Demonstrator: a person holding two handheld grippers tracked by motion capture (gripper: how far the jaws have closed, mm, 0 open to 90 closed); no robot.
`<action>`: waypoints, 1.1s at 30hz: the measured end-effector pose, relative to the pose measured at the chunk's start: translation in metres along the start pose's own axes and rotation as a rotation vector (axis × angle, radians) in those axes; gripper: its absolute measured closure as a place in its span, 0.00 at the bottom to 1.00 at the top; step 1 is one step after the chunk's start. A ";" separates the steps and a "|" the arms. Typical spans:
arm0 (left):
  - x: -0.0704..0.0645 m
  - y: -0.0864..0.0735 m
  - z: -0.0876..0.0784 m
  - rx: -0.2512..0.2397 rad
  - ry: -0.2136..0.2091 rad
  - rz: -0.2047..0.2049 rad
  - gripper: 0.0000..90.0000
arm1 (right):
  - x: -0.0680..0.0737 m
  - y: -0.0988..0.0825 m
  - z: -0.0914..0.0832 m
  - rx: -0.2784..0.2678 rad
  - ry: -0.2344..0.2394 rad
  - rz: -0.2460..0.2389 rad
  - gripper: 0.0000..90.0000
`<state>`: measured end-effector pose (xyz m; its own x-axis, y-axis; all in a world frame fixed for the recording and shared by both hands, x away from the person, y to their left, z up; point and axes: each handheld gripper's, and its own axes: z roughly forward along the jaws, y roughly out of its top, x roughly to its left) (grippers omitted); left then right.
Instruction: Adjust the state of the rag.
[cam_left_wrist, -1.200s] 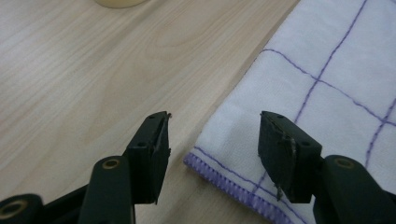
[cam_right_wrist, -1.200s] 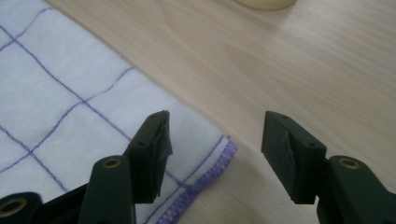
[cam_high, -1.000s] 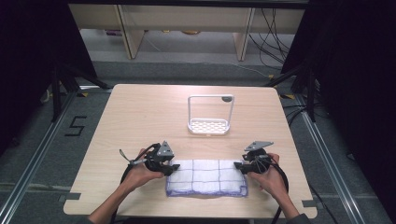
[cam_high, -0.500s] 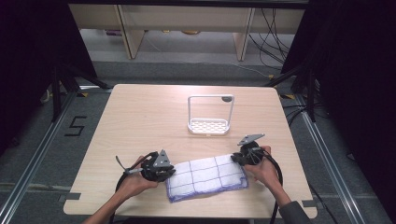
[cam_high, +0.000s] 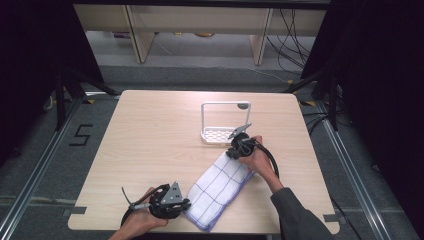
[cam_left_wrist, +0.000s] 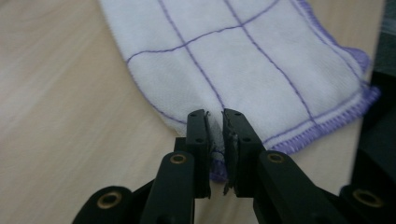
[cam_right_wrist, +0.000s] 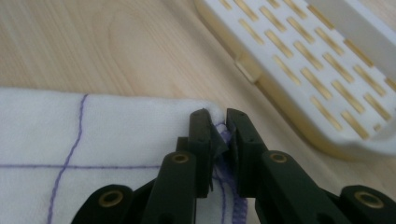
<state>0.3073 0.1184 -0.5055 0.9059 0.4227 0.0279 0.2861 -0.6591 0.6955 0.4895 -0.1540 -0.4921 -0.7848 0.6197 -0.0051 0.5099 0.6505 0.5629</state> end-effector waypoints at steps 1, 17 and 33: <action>-0.002 0.001 0.000 0.000 -0.009 -0.002 0.90 | 0.000 0.003 0.001 0.011 0.004 -0.002 0.90; -0.028 0.023 0.017 -0.086 -0.130 -0.048 0.67 | 0.001 0.025 0.000 -0.035 -0.037 0.049 0.68; 0.076 0.073 0.030 -0.138 0.069 -0.244 0.48 | -0.012 -0.039 -0.045 -0.048 -0.129 0.219 0.56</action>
<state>0.4063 0.0830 -0.4741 0.7905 0.6031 -0.1065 0.4437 -0.4440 0.7785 0.4634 -0.2060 -0.4770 -0.6042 0.7966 0.0173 0.6434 0.4749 0.6004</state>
